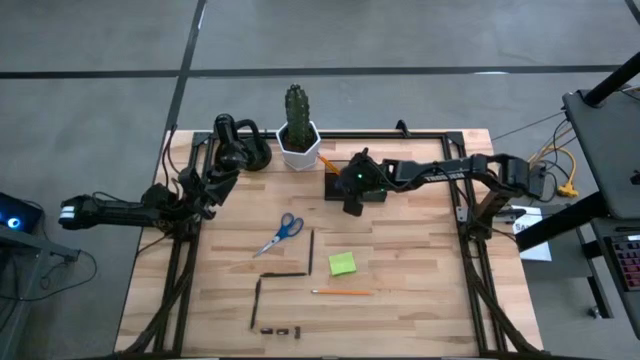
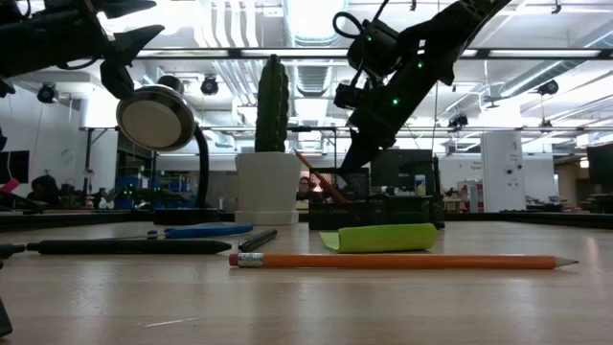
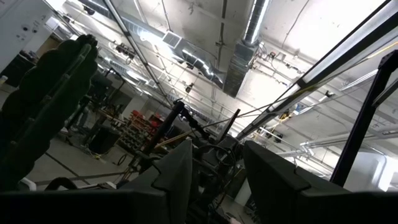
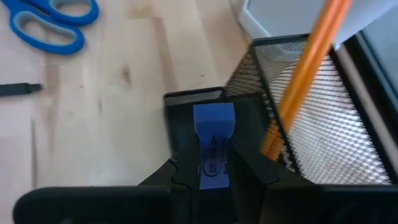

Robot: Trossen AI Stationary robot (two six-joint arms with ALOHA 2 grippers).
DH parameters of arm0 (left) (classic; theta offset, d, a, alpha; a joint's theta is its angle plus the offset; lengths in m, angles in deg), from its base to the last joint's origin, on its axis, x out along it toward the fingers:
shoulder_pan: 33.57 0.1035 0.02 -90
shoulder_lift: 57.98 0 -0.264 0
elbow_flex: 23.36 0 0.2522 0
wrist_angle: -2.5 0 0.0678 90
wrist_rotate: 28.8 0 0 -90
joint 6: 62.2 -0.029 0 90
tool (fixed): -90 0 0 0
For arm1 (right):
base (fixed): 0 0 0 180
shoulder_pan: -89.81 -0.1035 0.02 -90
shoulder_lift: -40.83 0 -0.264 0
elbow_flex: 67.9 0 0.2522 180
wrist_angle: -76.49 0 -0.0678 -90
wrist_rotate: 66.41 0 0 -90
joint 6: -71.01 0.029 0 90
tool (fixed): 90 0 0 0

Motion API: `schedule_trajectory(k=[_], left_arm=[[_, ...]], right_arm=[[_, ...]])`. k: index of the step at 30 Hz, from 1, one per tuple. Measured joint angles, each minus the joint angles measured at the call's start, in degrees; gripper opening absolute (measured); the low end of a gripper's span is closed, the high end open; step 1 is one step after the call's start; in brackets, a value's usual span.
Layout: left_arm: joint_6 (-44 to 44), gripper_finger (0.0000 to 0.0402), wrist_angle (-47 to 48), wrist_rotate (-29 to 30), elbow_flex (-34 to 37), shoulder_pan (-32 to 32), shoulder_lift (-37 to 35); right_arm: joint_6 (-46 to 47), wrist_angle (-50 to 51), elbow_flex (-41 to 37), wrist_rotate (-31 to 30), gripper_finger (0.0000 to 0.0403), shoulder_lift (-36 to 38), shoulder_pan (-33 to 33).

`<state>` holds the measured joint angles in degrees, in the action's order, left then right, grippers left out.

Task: Pick and place office supplies into organizer
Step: Put the eraser into the bottom section of the desk organizer

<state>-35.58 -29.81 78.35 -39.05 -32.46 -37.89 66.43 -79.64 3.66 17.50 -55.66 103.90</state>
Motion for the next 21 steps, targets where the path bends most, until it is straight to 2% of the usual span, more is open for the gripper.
schedule_trajectory(k=[21], left_arm=[[0.0, 0.0130, 0.1, -0.1, 0.0, 0.0, 0.0]], right_arm=[[1.8, -4.5, -1.0, -3.0, 0.0056, -2.5, 0.0]])
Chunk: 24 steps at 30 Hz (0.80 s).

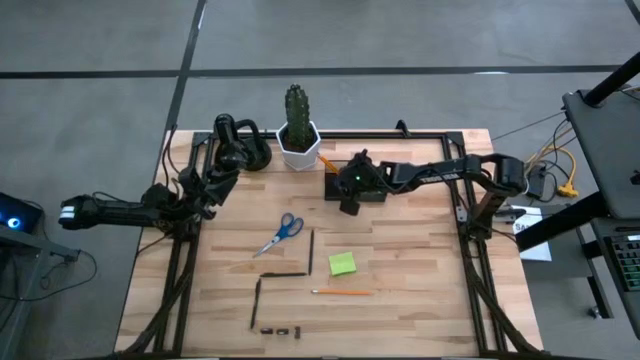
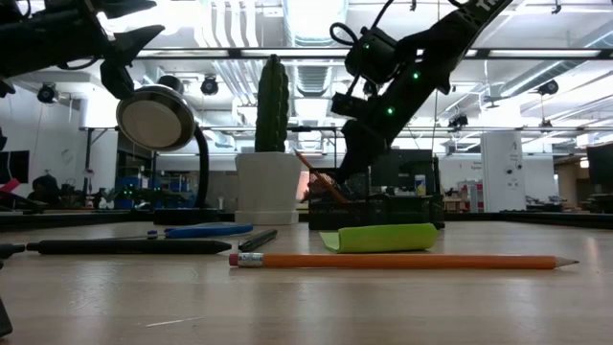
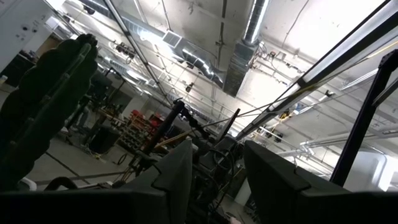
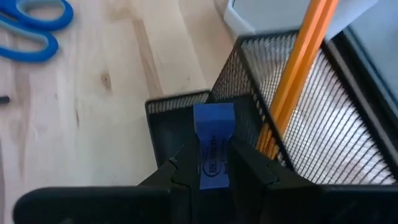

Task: Pick and place office supplies into organizer
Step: Put the eraser into the bottom section of the desk organizer

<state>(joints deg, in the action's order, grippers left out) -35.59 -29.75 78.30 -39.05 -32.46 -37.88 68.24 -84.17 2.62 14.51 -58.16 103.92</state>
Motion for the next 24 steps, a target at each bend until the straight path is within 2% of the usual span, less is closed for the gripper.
schedule_trajectory(k=[24], left_arm=[[0.0, 0.0130, 0.0, 0.0, 0.0, 0.0, 0.0]], right_arm=[[-0.7, 0.1, -3.5, 0.7, 0.0056, -0.5, 0.0]])
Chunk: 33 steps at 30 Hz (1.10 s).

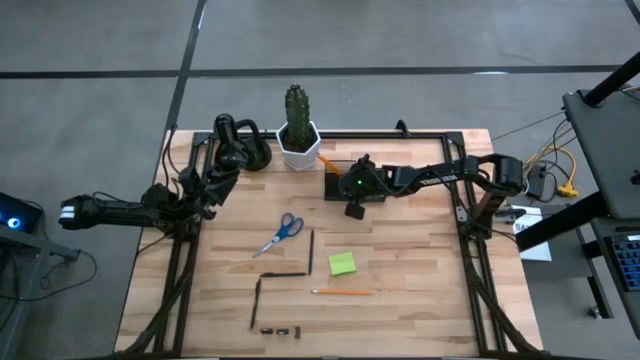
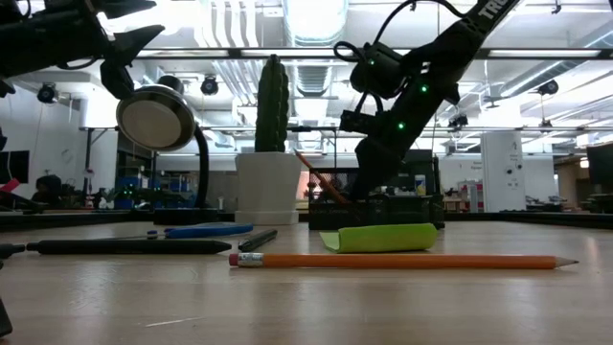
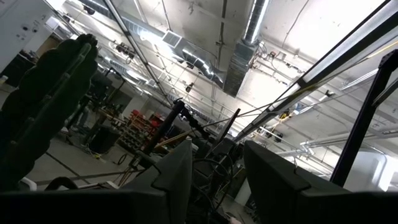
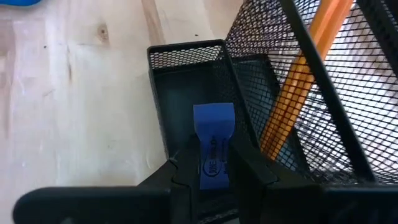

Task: Pick and place office supplies into organizer
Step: Put the eraser into the bottom section of the desk organizer

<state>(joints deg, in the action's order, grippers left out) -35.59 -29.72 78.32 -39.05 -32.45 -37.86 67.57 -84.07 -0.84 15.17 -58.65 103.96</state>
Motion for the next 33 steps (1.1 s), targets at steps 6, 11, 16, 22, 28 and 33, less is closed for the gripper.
schedule_trajectory(k=[6, 11, 16, 22, 28, 33], left_arm=[[0.0, 0.0130, 0.0, 0.0, 0.0, 0.0, 0.0], [0.0, 0.0130, 0.0, 0.0, 0.0, 0.0, 0.0], [0.0, 0.0130, 0.0, 0.0, 0.0, 0.0, 0.0], [0.0, 0.0130, 0.0, 0.0, 0.0, 0.0, 0.0], [0.0, 0.0130, 0.0, 0.0, 0.0, 0.0, 0.1], [0.0, 0.0130, 0.0, 0.0, 0.0, 0.0, 0.0]], right_arm=[[-0.2, 0.0, -0.3, 2.5, 0.0056, 0.0, 0.0], [-0.5, 0.0, -0.4, 2.7, 0.0056, 0.0, 0.4], [-0.6, -0.4, -0.4, 4.2, 0.0056, -0.9, 0.8], [-0.6, -1.1, -0.3, 4.1, 0.0056, -1.9, 0.8], [-0.6, -0.7, 0.1, 4.2, 0.0056, -1.9, 0.8], [-0.6, -0.4, 0.7, 4.6, 0.0056, -2.0, 0.8]])
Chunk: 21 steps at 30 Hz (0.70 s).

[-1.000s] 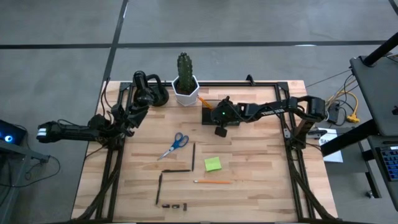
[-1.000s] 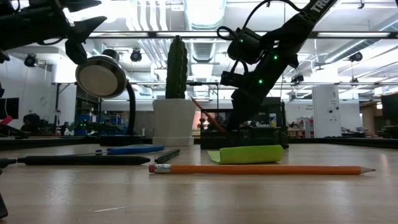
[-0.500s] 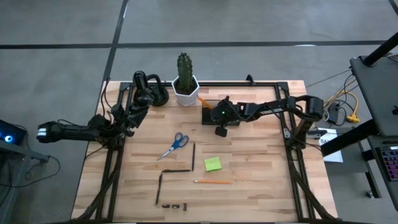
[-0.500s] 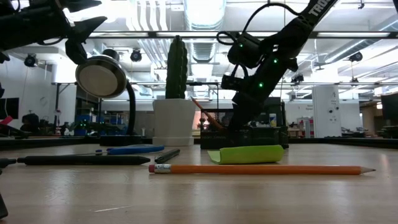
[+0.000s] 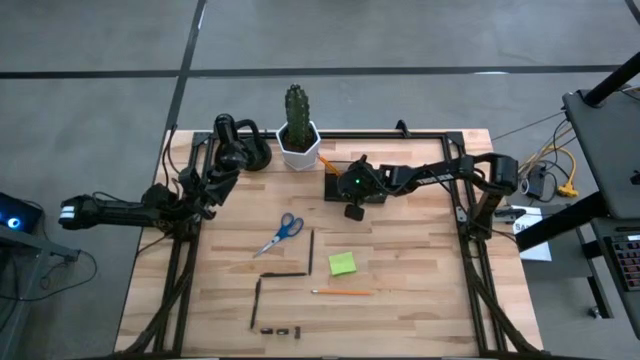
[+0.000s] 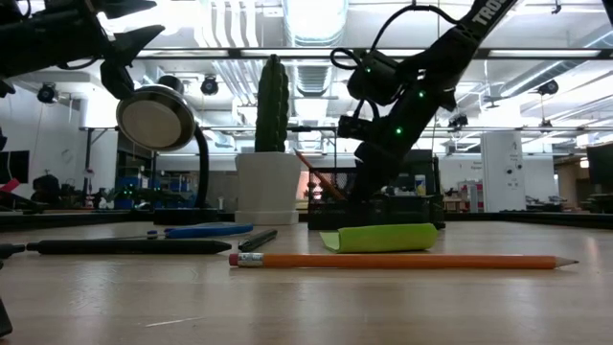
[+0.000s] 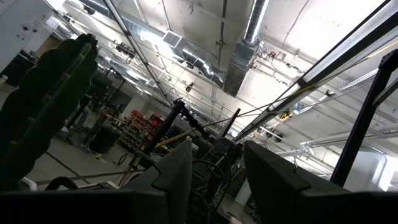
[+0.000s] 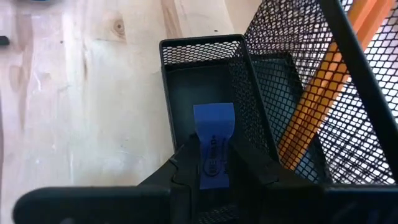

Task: Pick and place office supplies into organizer
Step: Put the eraser into the bottom section of the desk organizer

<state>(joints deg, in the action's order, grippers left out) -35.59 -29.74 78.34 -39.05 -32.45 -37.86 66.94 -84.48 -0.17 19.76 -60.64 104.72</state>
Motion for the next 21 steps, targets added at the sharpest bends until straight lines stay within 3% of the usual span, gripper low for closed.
schedule_trajectory(k=[21], left_arm=[[0.0, 0.0130, 0.0, 0.0, 0.0, 0.0, 0.0]], right_arm=[[-0.4, 4.0, 2.1, -0.2, 0.0104, 0.1, 0.0]])
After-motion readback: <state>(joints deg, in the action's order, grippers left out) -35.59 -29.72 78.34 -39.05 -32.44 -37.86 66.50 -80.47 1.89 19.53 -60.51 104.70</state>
